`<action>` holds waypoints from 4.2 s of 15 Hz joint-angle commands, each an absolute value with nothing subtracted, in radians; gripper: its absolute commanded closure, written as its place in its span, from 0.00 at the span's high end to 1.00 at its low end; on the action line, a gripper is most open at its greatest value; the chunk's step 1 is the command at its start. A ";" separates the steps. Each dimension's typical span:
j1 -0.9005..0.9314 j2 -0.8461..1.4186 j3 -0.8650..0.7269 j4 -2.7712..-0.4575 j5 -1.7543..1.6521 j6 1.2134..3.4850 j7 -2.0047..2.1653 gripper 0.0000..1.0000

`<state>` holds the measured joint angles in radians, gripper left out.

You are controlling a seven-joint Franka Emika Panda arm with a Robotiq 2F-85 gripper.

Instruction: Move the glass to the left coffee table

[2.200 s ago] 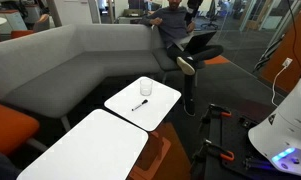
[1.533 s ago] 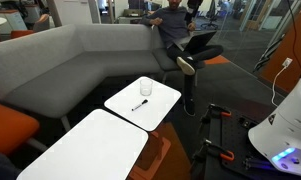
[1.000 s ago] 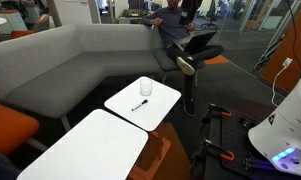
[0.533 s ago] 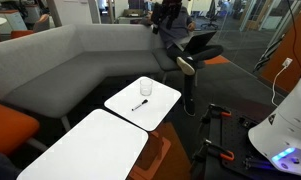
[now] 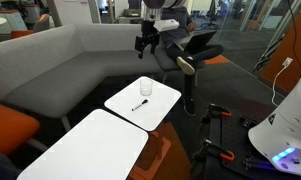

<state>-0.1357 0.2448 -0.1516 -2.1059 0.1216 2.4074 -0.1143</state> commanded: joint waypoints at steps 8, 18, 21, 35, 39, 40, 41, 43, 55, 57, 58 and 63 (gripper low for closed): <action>-0.252 0.624 -0.046 -1.792 0.215 2.324 -0.165 1.00; -0.298 0.823 -0.018 -1.596 0.232 2.227 -0.149 1.00; -0.306 0.865 -0.019 -1.549 0.230 2.199 -0.147 1.00; -0.335 1.014 -0.026 -1.384 0.219 2.106 -0.144 0.18; -0.334 1.023 -0.033 -1.371 0.212 2.102 -0.136 0.00; -0.332 1.020 -0.035 -1.368 0.209 2.102 -0.135 0.00; -0.326 1.018 -0.038 -1.366 0.204 2.102 -0.132 0.02; -0.313 1.012 -0.044 -1.370 0.195 2.113 -0.119 0.01; -0.067 0.966 -0.043 -1.421 0.030 2.218 -0.056 0.02; -0.017 0.977 -0.027 -1.405 0.005 2.209 -0.061 0.02; 0.008 0.986 -0.018 -1.396 -0.008 2.204 -0.063 0.02; 0.113 1.016 0.017 -1.387 -0.062 2.210 -0.066 0.02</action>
<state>0.0813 1.0098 0.0120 -1.3868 -0.0187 2.1951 -0.0646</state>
